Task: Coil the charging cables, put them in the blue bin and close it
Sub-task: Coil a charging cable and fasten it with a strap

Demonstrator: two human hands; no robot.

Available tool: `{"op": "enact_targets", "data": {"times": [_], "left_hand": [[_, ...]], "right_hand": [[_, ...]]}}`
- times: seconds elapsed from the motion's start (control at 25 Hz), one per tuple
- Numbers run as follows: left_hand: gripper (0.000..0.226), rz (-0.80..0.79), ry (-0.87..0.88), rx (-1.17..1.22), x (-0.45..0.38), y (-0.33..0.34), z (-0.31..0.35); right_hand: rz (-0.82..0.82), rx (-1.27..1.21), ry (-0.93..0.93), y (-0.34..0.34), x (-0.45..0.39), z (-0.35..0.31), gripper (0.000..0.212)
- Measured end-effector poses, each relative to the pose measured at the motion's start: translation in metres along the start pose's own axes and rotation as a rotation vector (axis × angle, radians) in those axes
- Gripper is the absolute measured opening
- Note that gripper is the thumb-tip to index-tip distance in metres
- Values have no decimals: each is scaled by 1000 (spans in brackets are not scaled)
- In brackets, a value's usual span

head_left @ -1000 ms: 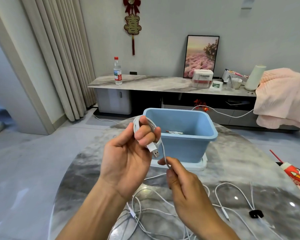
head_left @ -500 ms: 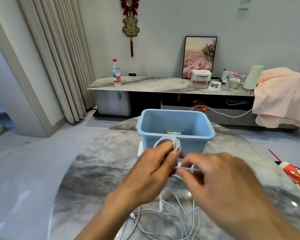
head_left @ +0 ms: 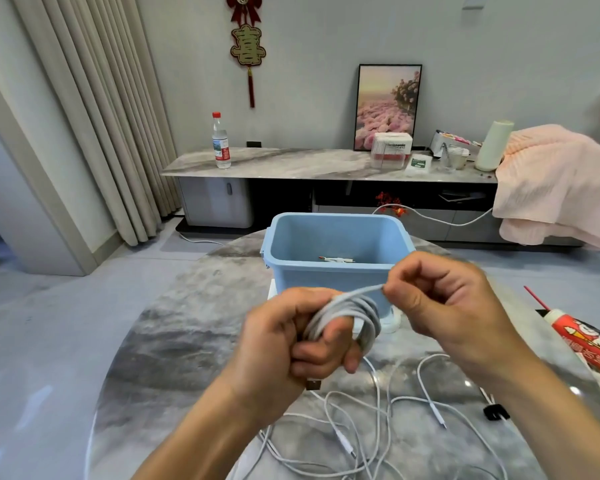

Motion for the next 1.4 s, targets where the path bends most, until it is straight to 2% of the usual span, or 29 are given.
{"op": "enact_targets", "data": {"times": [0.08,0.16,0.2,0.24,0.32,0.4,0.48,0.56,0.6,0.68,0.76,0.84,0.88,1.0,1.08,1.24,1.32,1.4], "left_hand": [[26,-10,-32,229,1,-1,0],[27,-4,11,433,0,-8,0],[28,-29,55,524,0,-11,2],[29,-37,104,597,0,-16,4],[29,55,181,668,-2,-29,7],[29,181,244,623,-5,-39,8],[29,326,305,377,-7,-47,9],[27,516,342,-169,-5,-51,12],[27,560,353,-465,-4,-48,11],[23,536,353,-883,-5,-39,5],[20,448,352,-963,-4,-27,1],[24,375,334,-906,-4,-21,0],[26,349,322,-875,-4,-18,0],[30,213,254,-645,-5,-11,-5],[37,138,184,-443,-4,-8,-6],[31,84,72,-69,-1,-4,-3],[31,97,79,201,1,-6,2],[34,104,161,442,3,-17,8]], "right_hand": [[102,-111,86,10,3,14,32],[134,-122,139,30,10,24,19],[125,-104,168,40,15,27,14],[103,-62,196,48,20,30,17],[21,67,219,62,30,34,22],[-58,188,261,75,38,32,21],[-154,280,317,85,42,27,23],[-294,421,321,88,41,14,17],[-340,512,296,84,37,4,15],[-358,703,215,68,27,-17,14],[-258,861,96,46,17,-34,18],[-146,946,-53,23,10,-45,32],[-140,933,-107,13,6,-48,35],[-202,722,-211,0,0,-43,34],[-165,514,-231,-6,-2,-32,33],[11,80,-109,3,0,5,30],[81,16,7,16,8,27,26],[132,25,105,29,19,44,25]]}}
Point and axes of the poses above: each hand's wrist, its own x-axis away from the middle knuckle, its own y-axis out of the palm, z = x × y, the point moved 4 cm from there along -x, towards the middle knuckle, and after that the axes turned 14 degrees about -y, right-handed, at the moved point
